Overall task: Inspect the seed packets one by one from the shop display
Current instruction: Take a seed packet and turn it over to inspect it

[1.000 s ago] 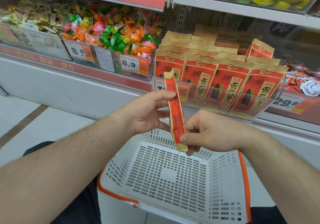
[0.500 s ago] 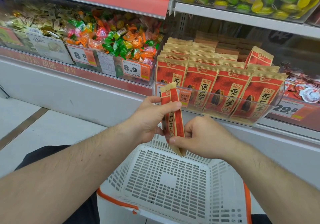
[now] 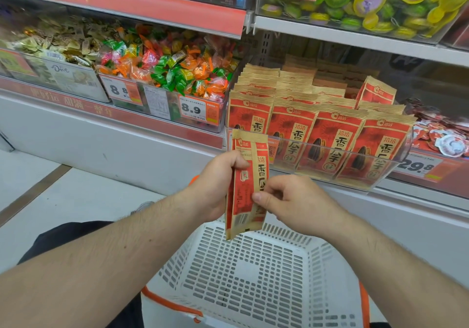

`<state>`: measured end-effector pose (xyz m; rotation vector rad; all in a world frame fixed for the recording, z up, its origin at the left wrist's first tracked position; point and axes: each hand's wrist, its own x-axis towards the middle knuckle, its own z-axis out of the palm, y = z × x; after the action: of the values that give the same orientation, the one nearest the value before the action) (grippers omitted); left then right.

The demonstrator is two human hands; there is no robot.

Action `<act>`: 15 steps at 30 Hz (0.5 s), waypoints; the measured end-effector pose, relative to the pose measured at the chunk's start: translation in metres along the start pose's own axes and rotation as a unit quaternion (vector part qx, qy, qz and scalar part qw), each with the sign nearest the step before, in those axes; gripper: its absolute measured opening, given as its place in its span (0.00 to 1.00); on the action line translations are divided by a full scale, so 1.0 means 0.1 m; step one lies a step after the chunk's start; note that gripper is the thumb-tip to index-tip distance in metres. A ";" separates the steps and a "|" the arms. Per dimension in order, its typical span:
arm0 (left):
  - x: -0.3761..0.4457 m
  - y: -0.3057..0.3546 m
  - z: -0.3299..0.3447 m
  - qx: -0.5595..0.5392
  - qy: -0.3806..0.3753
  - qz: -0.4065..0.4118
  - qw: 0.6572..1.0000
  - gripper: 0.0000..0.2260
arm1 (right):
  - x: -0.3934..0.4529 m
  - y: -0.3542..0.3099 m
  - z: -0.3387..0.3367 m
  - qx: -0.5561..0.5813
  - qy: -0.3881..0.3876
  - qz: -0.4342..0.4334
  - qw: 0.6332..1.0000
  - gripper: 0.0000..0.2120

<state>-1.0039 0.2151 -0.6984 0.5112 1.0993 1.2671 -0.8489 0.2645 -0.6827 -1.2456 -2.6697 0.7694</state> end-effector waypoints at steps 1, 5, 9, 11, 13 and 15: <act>0.01 0.00 -0.01 -0.004 0.001 0.011 1.000 0.18 | 0.00 0.01 -0.01 0.012 0.023 0.006 1.000 0.18; 0.04 -0.01 -0.01 0.007 0.013 0.022 1.000 0.15 | 0.05 0.03 -0.06 0.163 0.156 0.045 0.973 0.13; 0.03 -0.01 0.00 0.032 -0.007 0.039 0.999 0.15 | 0.06 -0.01 -0.14 0.364 0.126 0.069 0.920 0.05; 0.03 0.00 0.01 0.050 -0.004 0.084 0.995 0.15 | 0.04 -0.01 -0.14 0.383 0.134 0.059 0.912 0.08; 0.05 0.03 0.00 0.070 0.005 0.152 0.986 0.11 | 0.04 0.01 -0.15 0.379 0.158 0.052 0.911 0.10; 0.05 0.07 -0.04 0.075 0.018 0.206 0.976 0.07 | 0.03 0.01 -0.17 0.358 0.164 0.034 0.919 0.09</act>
<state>-1.0113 0.2211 -0.6959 0.8663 1.1624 1.5619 -0.8452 0.2738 -0.6692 -1.1245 -1.8150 1.2581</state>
